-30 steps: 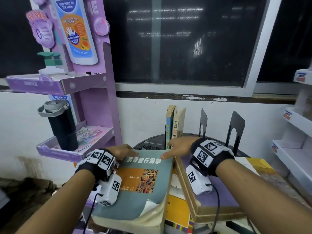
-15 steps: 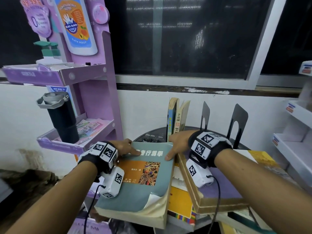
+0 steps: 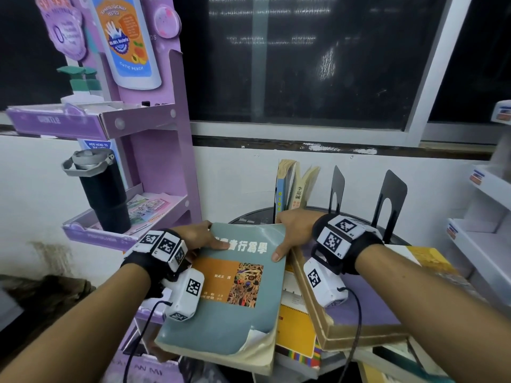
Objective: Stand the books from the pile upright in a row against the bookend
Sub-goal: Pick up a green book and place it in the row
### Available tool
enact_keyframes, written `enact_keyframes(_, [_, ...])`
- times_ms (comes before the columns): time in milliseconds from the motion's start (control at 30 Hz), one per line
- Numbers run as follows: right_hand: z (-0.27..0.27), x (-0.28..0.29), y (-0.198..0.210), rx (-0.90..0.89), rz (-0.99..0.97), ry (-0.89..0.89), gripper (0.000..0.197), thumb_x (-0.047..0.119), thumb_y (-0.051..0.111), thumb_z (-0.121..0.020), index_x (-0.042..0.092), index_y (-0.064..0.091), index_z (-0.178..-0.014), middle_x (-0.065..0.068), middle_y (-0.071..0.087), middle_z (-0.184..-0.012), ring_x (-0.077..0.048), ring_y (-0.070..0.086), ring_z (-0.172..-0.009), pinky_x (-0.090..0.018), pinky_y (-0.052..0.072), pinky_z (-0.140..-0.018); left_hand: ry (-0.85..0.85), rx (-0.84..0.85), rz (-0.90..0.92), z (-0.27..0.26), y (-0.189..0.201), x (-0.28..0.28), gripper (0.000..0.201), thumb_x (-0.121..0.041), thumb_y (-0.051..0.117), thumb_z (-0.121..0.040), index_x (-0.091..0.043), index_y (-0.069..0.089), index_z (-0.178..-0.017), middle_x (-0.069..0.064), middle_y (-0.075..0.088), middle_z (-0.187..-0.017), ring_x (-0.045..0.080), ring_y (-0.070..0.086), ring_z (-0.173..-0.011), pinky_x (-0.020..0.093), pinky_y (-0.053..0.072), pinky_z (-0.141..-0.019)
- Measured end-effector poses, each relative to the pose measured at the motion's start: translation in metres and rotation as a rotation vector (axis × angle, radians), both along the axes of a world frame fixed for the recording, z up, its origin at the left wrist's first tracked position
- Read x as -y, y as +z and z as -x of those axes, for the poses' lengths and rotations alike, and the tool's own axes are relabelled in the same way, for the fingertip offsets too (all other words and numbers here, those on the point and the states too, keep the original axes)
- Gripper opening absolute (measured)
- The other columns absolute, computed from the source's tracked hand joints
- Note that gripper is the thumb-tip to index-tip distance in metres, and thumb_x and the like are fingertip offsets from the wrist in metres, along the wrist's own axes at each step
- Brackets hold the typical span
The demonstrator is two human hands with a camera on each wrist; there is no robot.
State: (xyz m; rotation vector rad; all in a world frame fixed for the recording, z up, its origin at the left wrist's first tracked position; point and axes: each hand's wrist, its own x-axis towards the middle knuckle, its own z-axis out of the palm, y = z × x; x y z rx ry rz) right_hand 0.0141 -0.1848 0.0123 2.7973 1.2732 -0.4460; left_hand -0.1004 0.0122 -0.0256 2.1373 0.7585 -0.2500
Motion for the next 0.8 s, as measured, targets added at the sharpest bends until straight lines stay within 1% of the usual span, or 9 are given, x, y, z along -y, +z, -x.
enact_keyframes(67, [-0.001, 0.0, 0.003, -0.012, -0.021, -0.003, 0.074, 0.053, 0.084, -0.062, 0.009, 0.056, -0.115, -0.008, 0.064, -0.115, -0.024, 0.061, -0.105, -0.037, 0.051, -0.093, -0.003, 0.024, 0.028, 0.004, 0.005, -0.001, 0.07, -0.03, 0.071, -0.084, -0.018, 0.033, -0.142, 0.011, 0.051, -0.133, 0.029, 0.053, -0.108, 0.044, 0.05, -0.088])
enact_keyframes(133, [-0.001, 0.001, 0.009, -0.019, -0.034, 0.0, 0.073, 0.054, 0.085, -0.06, 0.01, 0.059, -0.112, -0.008, 0.066, -0.111, -0.024, 0.063, -0.102, -0.038, 0.052, -0.092, -0.001, 0.046, 0.069, 0.007, 0.009, -0.001, 0.07, -0.03, 0.073, -0.082, -0.021, 0.035, -0.14, 0.011, 0.053, -0.132, 0.032, 0.054, -0.113, 0.049, 0.048, -0.095])
enact_keyframes(233, [0.001, 0.005, 0.018, -0.063, -0.075, -0.004, 0.065, 0.048, 0.087, -0.061, 0.008, 0.065, -0.108, -0.008, 0.071, -0.105, -0.024, 0.066, -0.096, -0.037, 0.054, -0.088, -0.018, 0.091, 0.101, 0.014, 0.018, -0.002, 0.065, -0.034, 0.077, -0.077, -0.021, 0.045, -0.132, 0.01, 0.059, -0.126, 0.033, 0.057, -0.113, 0.053, 0.047, -0.098])
enact_keyframes(333, [0.007, 0.011, 0.026, -0.105, -0.12, 0.012, 0.056, 0.043, 0.086, -0.065, 0.009, 0.068, -0.106, -0.007, 0.072, -0.103, -0.022, 0.066, -0.094, -0.033, 0.052, -0.084, -0.037, 0.139, 0.133, 0.016, 0.02, -0.01, 0.094, -0.052, 0.09, -0.046, -0.013, 0.057, -0.124, 0.012, 0.067, -0.116, 0.035, 0.064, -0.107, 0.055, 0.048, -0.096])
enact_keyframes(367, [0.008, 0.013, 0.029, -0.099, -0.131, 0.02, 0.055, 0.043, 0.086, -0.066, 0.01, 0.068, -0.106, -0.006, 0.071, -0.103, -0.021, 0.065, -0.094, -0.031, 0.051, -0.082, -0.04, 0.16, 0.132, 0.017, 0.021, -0.01, 0.094, -0.052, 0.09, -0.043, -0.011, 0.059, -0.121, 0.013, 0.068, -0.114, 0.036, 0.065, -0.105, 0.054, 0.049, -0.096])
enact_keyframes(467, [0.013, 0.017, 0.035, -0.076, -0.17, 0.019, 0.055, 0.045, 0.085, -0.065, 0.011, 0.066, -0.105, -0.003, 0.07, -0.101, -0.018, 0.063, -0.089, -0.028, 0.049, -0.078, -0.002, 0.239, 0.197, 0.025, 0.031, -0.004, 0.081, -0.043, 0.087, -0.048, -0.004, 0.064, -0.114, 0.018, 0.07, -0.109, 0.038, 0.066, -0.101, 0.052, 0.05, -0.095])
enact_keyframes(600, [0.018, 0.021, 0.042, -0.093, -0.232, 0.004, 0.056, 0.042, 0.087, -0.064, 0.01, 0.066, -0.104, -0.005, 0.072, -0.098, -0.02, 0.065, -0.087, -0.03, 0.051, -0.078, 0.033, 0.355, 0.292, 0.032, 0.041, 0.004, 0.062, -0.023, 0.083, -0.059, 0.002, 0.063, -0.112, 0.021, 0.071, -0.105, 0.037, 0.068, -0.097, 0.048, 0.051, -0.093])
enact_keyframes(700, [0.022, 0.024, 0.046, -0.134, -0.308, -0.018, 0.056, 0.038, 0.089, -0.063, 0.009, 0.065, -0.104, -0.007, 0.074, -0.096, -0.017, 0.067, -0.075, -0.028, 0.054, -0.072, 0.056, 0.455, 0.354, 0.037, 0.048, 0.008, 0.057, -0.018, 0.077, -0.063, 0.006, 0.063, -0.113, 0.022, 0.07, -0.105, 0.035, 0.069, -0.094, 0.04, 0.056, -0.083])
enact_keyframes(800, [0.026, 0.027, 0.054, -0.083, -0.37, -0.034, 0.062, 0.039, 0.09, -0.06, 0.013, 0.059, -0.106, 0.002, 0.069, -0.091, -0.011, 0.064, -0.076, -0.024, 0.053, -0.068, 0.066, 0.544, 0.383, 0.04, 0.056, 0.009, 0.042, -0.012, 0.072, -0.073, 0.007, 0.064, -0.11, 0.023, 0.07, -0.105, 0.032, 0.07, -0.086, 0.038, 0.059, -0.078])
